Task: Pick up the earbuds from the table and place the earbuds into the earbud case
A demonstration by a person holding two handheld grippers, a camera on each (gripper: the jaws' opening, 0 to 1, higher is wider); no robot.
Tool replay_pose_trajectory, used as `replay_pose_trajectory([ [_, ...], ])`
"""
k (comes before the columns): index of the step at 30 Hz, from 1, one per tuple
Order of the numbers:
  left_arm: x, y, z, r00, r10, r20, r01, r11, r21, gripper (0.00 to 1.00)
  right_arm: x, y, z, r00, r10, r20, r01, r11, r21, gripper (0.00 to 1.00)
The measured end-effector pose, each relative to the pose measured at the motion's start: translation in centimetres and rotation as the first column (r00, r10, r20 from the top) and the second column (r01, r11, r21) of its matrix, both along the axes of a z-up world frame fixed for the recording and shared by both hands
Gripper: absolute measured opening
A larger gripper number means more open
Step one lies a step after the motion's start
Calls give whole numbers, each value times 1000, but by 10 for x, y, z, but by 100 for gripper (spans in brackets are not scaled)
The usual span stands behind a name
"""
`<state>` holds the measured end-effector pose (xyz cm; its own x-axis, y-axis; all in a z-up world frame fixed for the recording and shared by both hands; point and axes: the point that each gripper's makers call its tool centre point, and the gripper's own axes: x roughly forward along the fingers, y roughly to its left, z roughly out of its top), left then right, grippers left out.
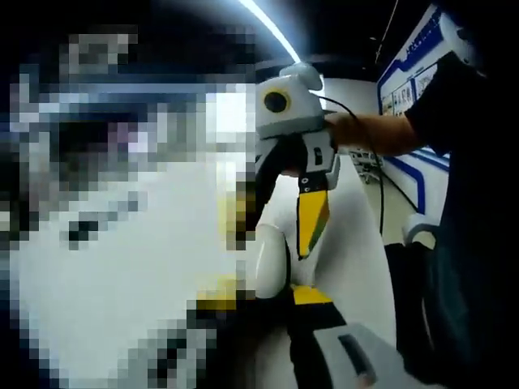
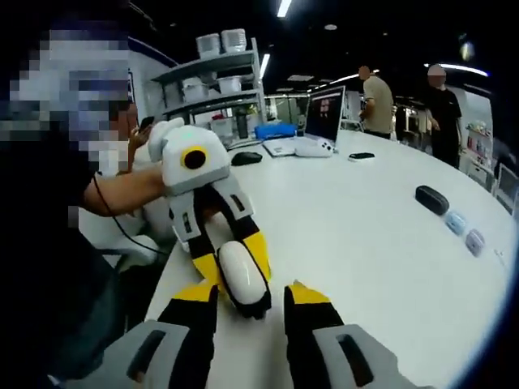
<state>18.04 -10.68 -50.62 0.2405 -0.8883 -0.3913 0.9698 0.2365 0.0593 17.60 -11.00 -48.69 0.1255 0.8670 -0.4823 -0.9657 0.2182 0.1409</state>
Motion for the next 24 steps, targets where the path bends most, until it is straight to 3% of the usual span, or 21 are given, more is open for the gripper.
replay_pose_trajectory([
  [7,0,-1,-1,1000,-12,-23,12,1000,-15,23,0,9,-9,999,34,9,-34,999,23,26],
  [17,2,1,-2,999,6,-46,-7,1000,-15,25,-3,8,-7,999,39,-12,-38,997,67,21],
  [24,1,5,0,1000,24,20,-24,1000,17,26,-6,6,-7,999,23,-46,-19,996,86,21],
])
